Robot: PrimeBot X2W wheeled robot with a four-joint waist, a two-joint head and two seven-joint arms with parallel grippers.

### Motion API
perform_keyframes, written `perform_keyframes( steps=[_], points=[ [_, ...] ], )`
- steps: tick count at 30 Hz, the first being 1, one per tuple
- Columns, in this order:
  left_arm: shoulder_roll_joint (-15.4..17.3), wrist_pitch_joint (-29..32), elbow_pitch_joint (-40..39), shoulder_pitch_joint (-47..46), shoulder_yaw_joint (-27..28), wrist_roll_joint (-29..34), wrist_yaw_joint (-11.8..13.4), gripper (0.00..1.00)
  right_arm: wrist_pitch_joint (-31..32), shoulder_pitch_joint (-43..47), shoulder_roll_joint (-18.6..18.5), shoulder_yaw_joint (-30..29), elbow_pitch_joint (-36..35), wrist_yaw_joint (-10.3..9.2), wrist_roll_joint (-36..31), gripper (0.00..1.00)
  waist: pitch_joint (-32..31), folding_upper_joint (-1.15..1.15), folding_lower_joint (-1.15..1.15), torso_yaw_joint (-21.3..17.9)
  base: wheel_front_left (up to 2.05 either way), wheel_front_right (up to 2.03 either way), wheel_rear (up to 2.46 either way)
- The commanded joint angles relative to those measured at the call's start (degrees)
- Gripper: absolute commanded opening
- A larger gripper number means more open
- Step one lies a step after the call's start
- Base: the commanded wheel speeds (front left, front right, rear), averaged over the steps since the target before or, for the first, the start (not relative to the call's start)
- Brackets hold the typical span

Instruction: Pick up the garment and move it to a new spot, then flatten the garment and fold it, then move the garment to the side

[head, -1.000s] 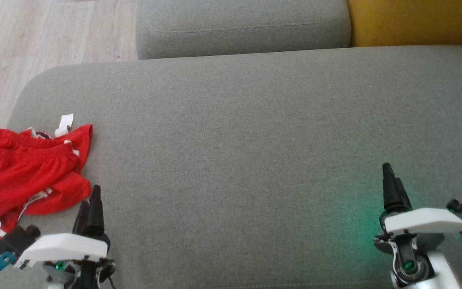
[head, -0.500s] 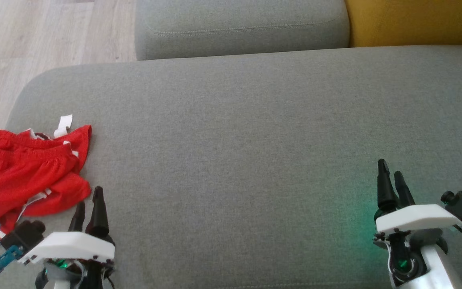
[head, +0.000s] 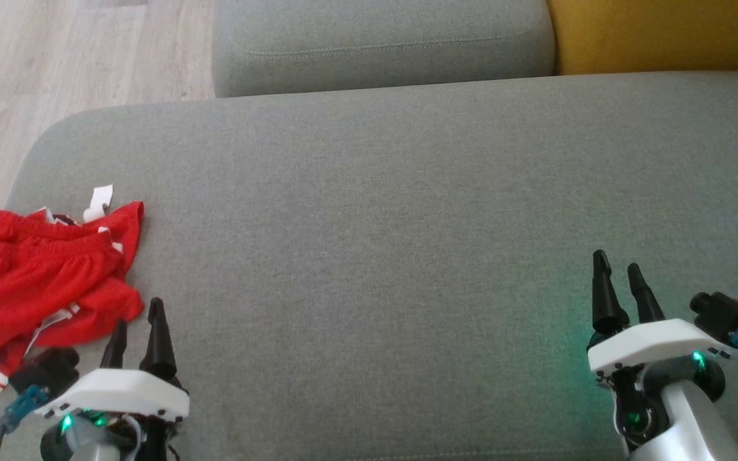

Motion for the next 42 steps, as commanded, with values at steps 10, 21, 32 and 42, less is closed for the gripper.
perform_keyframes(
  steps=[10,21,32,42],
  points=[
    [1.07,-2.30,-1.77,-3.64,1.24,7.57,1.02,1.00,-2.34,-4.15,-0.45,1.42,-0.47,0.33,-8.49,1.00,-0.01,0.00,0.00,-0.41,0.00,0.00,0.00],
    [1.01,-4.31,-1.09,-3.87,1.67,16.10,1.95,1.00,-4.37,-5.20,-0.23,1.73,1.33,0.38,-17.60,1.00,-0.09,0.00,0.00,-0.86,0.00,0.00,0.00],
    [0.81,-6.15,0.49,-3.86,1.98,23.64,2.73,1.00,-6.22,-6.12,0.09,1.56,3.57,0.42,-26.14,1.00,0.06,0.00,0.00,-1.18,0.00,0.00,0.00],
    [0.63,-7.76,1.20,-4.33,2.20,30.35,3.51,1.00,-7.85,-7.18,0.30,1.81,4.78,0.45,-33.11,1.00,0.28,0.00,0.00,-1.11,0.00,0.00,0.00]
  ],
)
